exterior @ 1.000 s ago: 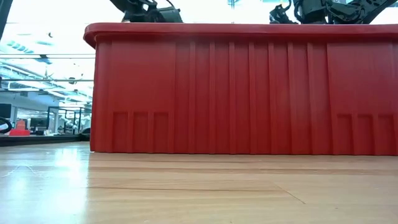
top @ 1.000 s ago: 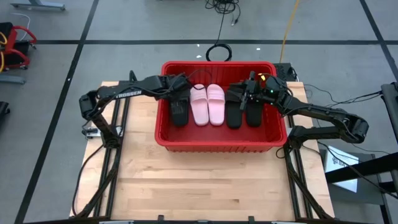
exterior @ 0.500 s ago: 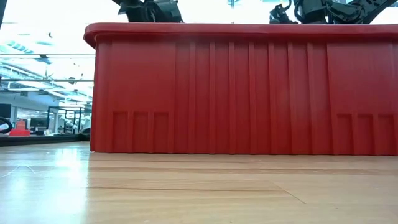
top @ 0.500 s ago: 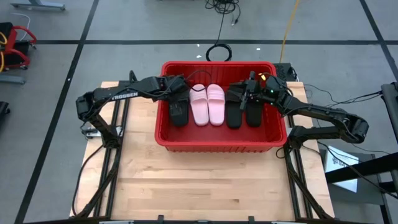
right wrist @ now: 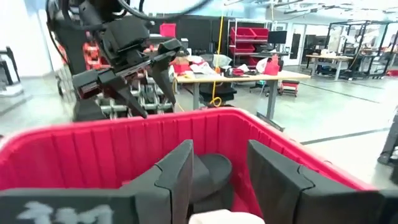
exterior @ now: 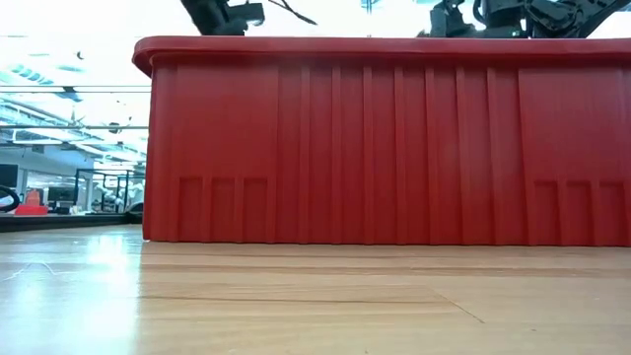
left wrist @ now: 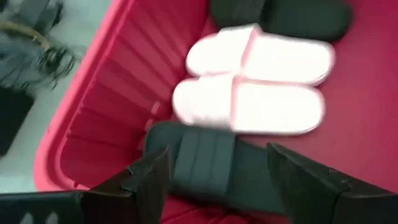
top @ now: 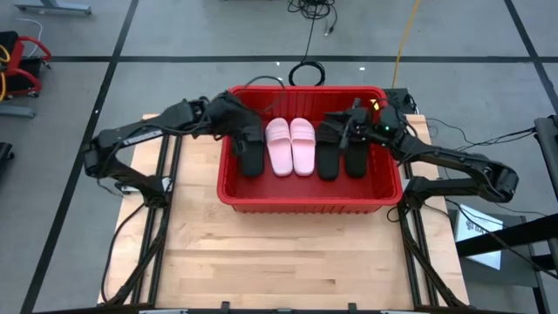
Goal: Pick and place slides into bin
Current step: Return to Home Position
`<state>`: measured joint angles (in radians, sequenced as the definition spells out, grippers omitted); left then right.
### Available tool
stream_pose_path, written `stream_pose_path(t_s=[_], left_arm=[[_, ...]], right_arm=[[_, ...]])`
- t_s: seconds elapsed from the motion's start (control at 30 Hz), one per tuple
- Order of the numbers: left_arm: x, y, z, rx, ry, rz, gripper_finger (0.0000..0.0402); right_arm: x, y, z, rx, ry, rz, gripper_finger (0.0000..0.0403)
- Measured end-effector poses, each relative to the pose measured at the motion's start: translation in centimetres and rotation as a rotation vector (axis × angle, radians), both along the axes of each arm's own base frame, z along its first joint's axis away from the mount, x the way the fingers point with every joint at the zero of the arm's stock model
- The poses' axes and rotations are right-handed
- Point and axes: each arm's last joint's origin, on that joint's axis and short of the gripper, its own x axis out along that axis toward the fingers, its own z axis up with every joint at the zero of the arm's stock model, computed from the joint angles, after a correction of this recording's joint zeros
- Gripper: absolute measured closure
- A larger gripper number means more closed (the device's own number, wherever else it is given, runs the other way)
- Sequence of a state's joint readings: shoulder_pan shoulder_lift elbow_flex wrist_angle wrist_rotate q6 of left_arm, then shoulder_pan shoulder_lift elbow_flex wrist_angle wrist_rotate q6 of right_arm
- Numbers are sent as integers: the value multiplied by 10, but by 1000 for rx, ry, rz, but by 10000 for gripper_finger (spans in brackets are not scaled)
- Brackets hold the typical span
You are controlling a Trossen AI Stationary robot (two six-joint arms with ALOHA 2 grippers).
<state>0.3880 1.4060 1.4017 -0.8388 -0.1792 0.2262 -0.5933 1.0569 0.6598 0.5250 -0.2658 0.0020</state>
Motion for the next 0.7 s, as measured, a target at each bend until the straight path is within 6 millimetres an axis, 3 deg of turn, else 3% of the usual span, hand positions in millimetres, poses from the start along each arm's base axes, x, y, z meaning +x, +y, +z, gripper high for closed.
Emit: stream_pose_path(t_s=[0.23,0.37,0.7], left_arm=[[-15,-17,23,-1,-119,-50,147],[-18,-26,30,-17,-172,-45,147],[-5,-59,15,-26,-218,-171,147]], right_arm=[[-5,19,14,38,-76,67,261],[-7,35,20,40,-90,195,261],[-10,64,24,74,-66,340,261]])
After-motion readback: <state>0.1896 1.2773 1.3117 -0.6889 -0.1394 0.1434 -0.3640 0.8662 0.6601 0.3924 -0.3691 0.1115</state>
